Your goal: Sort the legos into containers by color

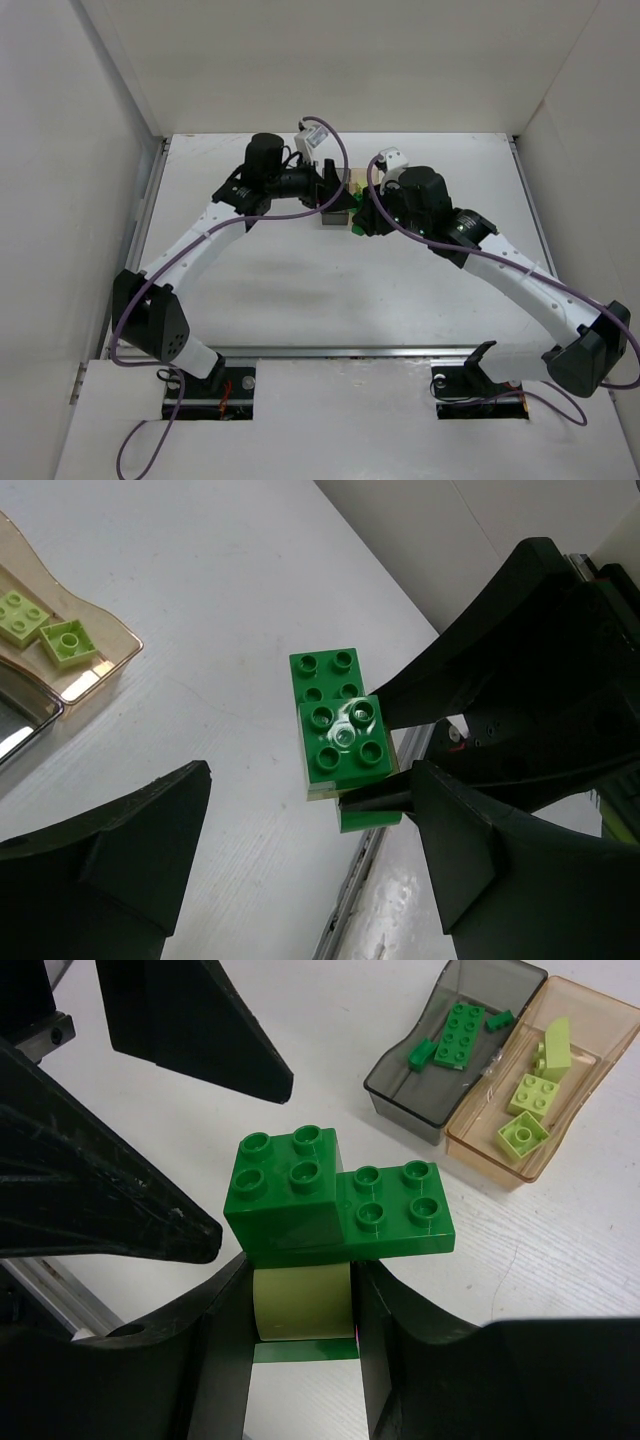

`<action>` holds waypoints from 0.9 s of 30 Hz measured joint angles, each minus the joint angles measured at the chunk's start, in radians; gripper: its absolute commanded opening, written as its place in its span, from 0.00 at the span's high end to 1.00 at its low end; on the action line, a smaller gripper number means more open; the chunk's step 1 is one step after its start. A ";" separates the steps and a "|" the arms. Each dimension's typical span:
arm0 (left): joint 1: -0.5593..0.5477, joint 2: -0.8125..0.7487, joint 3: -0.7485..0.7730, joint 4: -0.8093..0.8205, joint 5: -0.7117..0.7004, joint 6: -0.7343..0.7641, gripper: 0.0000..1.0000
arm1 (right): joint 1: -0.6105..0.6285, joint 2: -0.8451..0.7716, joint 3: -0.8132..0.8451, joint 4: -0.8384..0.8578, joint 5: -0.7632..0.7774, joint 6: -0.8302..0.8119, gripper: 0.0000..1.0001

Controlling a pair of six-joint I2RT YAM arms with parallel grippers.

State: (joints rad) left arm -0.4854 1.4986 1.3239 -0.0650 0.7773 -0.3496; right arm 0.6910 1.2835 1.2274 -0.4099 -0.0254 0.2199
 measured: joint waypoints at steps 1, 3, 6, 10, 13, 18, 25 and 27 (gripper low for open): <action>-0.003 0.002 0.002 0.000 -0.001 0.000 0.25 | 0.000 0.000 0.000 0.000 0.000 0.000 1.00; -0.006 0.006 0.010 0.000 -0.003 0.000 0.29 | 0.000 0.000 0.000 0.000 0.001 0.000 1.00; -0.012 0.009 0.020 0.002 -0.004 0.000 0.36 | 0.000 0.002 0.000 0.000 0.001 0.000 1.00; -0.017 0.012 0.034 -0.004 -0.005 0.007 0.58 | 0.000 0.014 0.001 0.002 0.001 0.000 1.00; -0.024 0.014 0.043 -0.009 -0.003 0.016 0.61 | 0.000 0.027 0.002 0.002 0.001 0.000 1.00; -0.024 0.023 0.051 -0.032 0.007 0.035 0.27 | 0.000 0.031 0.006 0.000 0.001 -0.007 1.00; -0.023 0.055 0.078 -0.100 -0.001 0.065 0.30 | 0.002 0.032 0.008 -0.006 0.003 -0.011 1.00; -0.026 0.067 0.084 -0.114 -0.001 0.072 0.34 | 0.003 0.032 0.008 -0.004 0.002 -0.011 1.00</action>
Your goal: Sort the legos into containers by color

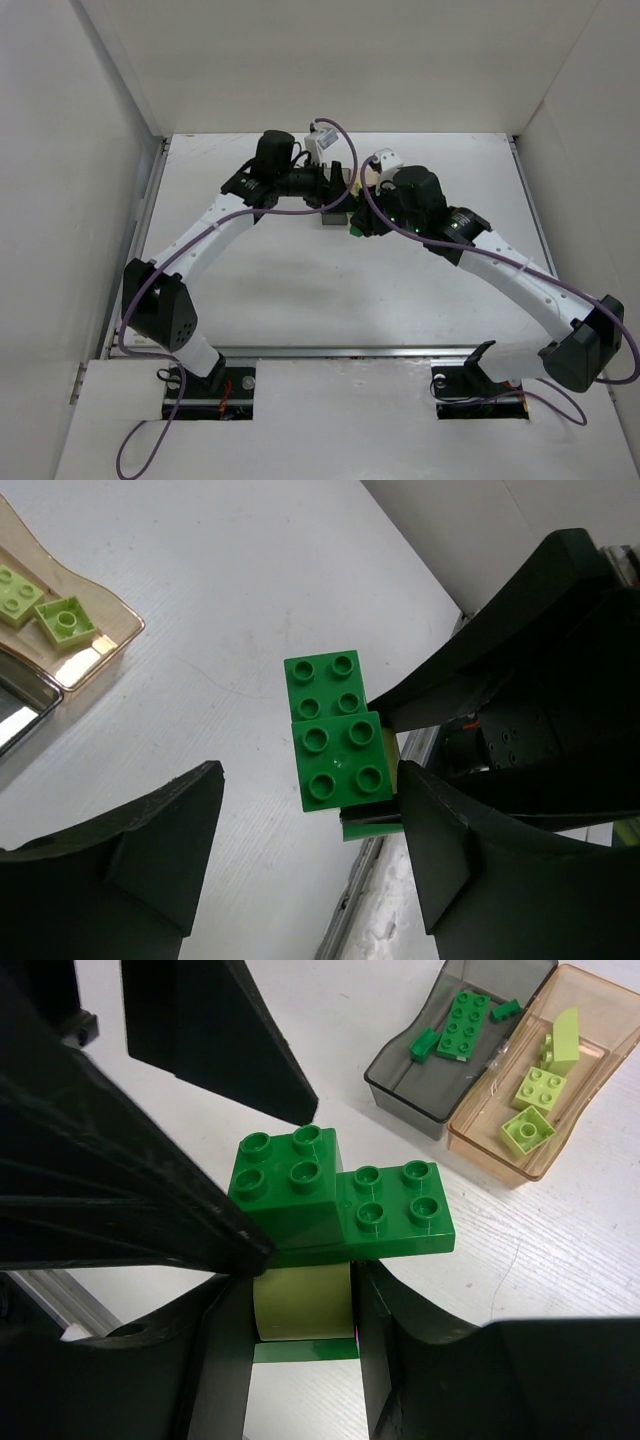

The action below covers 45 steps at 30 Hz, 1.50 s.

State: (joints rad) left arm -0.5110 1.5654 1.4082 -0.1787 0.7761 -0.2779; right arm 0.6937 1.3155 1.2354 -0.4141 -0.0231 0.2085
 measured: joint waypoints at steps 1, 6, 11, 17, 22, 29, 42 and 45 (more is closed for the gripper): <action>-0.001 0.007 0.003 -0.006 0.003 0.006 0.39 | 0.000 0.000 0.001 0.000 0.000 0.000 1.00; -0.018 0.024 0.022 -0.031 0.018 0.019 0.71 | 0.001 0.000 0.003 -0.010 0.001 -0.003 1.00; -0.033 0.025 0.040 -0.040 0.012 0.035 1.00 | 0.001 0.000 0.006 -0.012 0.012 -0.003 1.00; -0.032 0.025 0.042 -0.051 0.003 0.032 1.00 | 0.002 0.004 0.005 -0.016 0.021 0.001 1.00; -0.015 0.039 0.048 -0.081 -0.011 0.020 1.00 | 0.002 0.009 -0.042 0.042 0.024 0.036 1.00; 0.008 0.070 0.079 -0.097 -0.022 0.018 1.00 | 0.001 0.032 -0.183 0.037 0.024 0.081 1.00; 0.023 0.070 0.099 -0.087 -0.148 0.076 1.00 | 0.002 0.109 -0.208 -0.034 0.079 0.119 1.00; 0.026 0.074 0.098 -0.087 -0.238 0.109 1.00 | -0.007 0.120 -0.195 -0.072 0.134 0.143 1.00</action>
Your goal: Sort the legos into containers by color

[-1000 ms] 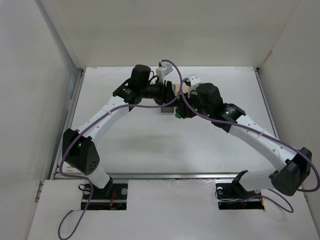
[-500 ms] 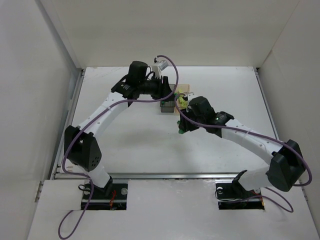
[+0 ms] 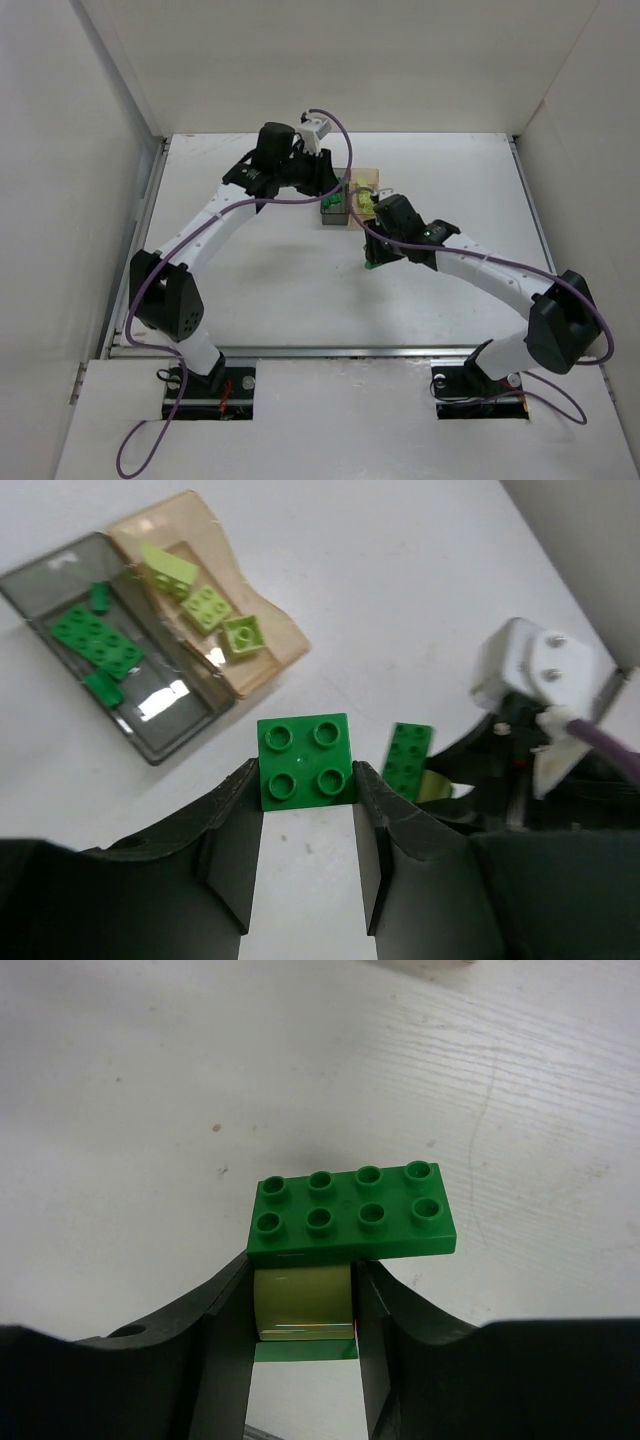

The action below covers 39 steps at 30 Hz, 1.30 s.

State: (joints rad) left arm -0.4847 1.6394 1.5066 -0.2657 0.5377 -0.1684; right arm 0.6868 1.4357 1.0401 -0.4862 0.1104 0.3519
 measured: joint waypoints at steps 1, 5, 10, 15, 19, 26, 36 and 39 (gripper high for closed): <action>0.002 0.003 -0.003 0.005 -0.034 0.013 1.00 | -0.004 0.000 0.004 -0.005 0.010 0.005 1.00; 0.008 0.043 -0.010 0.061 -0.142 0.060 0.96 | -0.061 0.000 0.043 -0.023 0.048 0.025 1.00; 0.011 0.178 -0.005 0.117 -0.198 0.094 0.72 | -0.105 -0.003 0.066 -0.021 0.072 0.018 1.00; 0.011 0.296 -0.003 0.119 -0.198 0.103 0.38 | -0.105 -0.002 0.066 -0.022 0.061 -0.013 1.00; 0.011 0.304 -0.003 0.121 -0.196 0.109 0.28 | -0.105 0.014 0.067 -0.022 0.053 -0.044 1.00; 0.011 0.301 -0.003 0.117 -0.173 0.112 0.28 | -0.101 0.044 0.066 -0.023 0.005 -0.106 0.96; 0.066 0.180 -0.026 0.004 -0.215 0.119 0.29 | -0.016 0.297 0.106 -0.042 -0.008 -0.206 0.71; 0.126 0.111 -0.080 -0.016 -0.248 0.133 0.30 | 0.027 0.341 0.118 -0.051 0.006 -0.227 0.58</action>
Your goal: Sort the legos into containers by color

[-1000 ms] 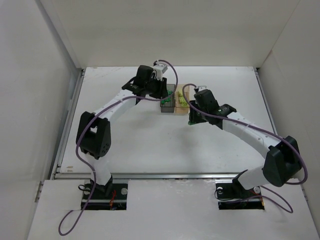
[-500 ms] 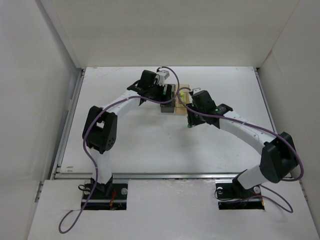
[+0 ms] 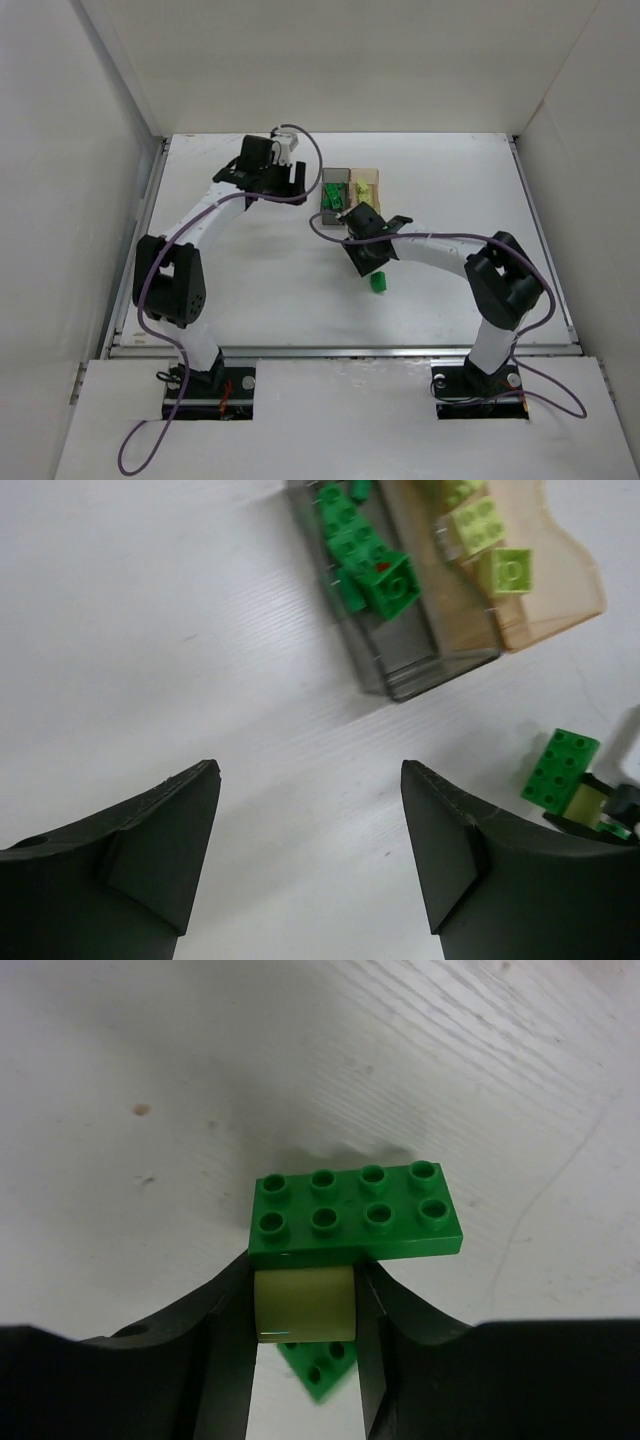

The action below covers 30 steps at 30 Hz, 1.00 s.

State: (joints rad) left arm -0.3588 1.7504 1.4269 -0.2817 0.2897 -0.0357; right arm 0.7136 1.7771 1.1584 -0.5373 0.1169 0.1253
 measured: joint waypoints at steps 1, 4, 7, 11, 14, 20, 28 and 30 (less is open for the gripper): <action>0.018 -0.022 -0.022 -0.008 -0.010 0.005 0.30 | 0.013 0.004 0.009 -0.001 0.006 -0.007 0.50; 0.053 -0.088 -0.085 -0.031 -0.045 0.023 0.30 | 0.047 0.031 0.044 -0.006 0.024 -0.030 0.21; 0.047 -0.117 -0.097 -0.043 -0.046 0.030 0.30 | 0.072 0.060 0.072 -0.011 0.055 -0.044 0.12; 0.038 -0.130 -0.097 -0.049 -0.023 0.031 0.30 | 0.090 0.050 0.072 -0.025 0.095 -0.039 0.08; 0.037 -0.130 -0.097 -0.058 -0.010 0.031 0.30 | 0.091 -0.004 0.069 -0.035 0.108 -0.016 0.06; 0.038 -0.130 -0.097 -0.077 -0.003 0.031 0.30 | 0.091 -0.183 0.010 -0.063 0.109 0.097 0.01; 0.038 -0.130 -0.095 -0.086 -0.002 0.040 0.30 | 0.091 -0.167 -0.094 -0.156 0.008 0.172 0.01; 0.038 -0.130 -0.095 -0.086 -0.002 0.041 0.30 | 0.090 -0.103 -0.090 -0.169 0.007 0.179 0.01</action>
State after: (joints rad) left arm -0.3210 1.6199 1.3323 -0.3679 0.2882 0.0051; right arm 0.8040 1.6737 1.0679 -0.7067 0.1238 0.3038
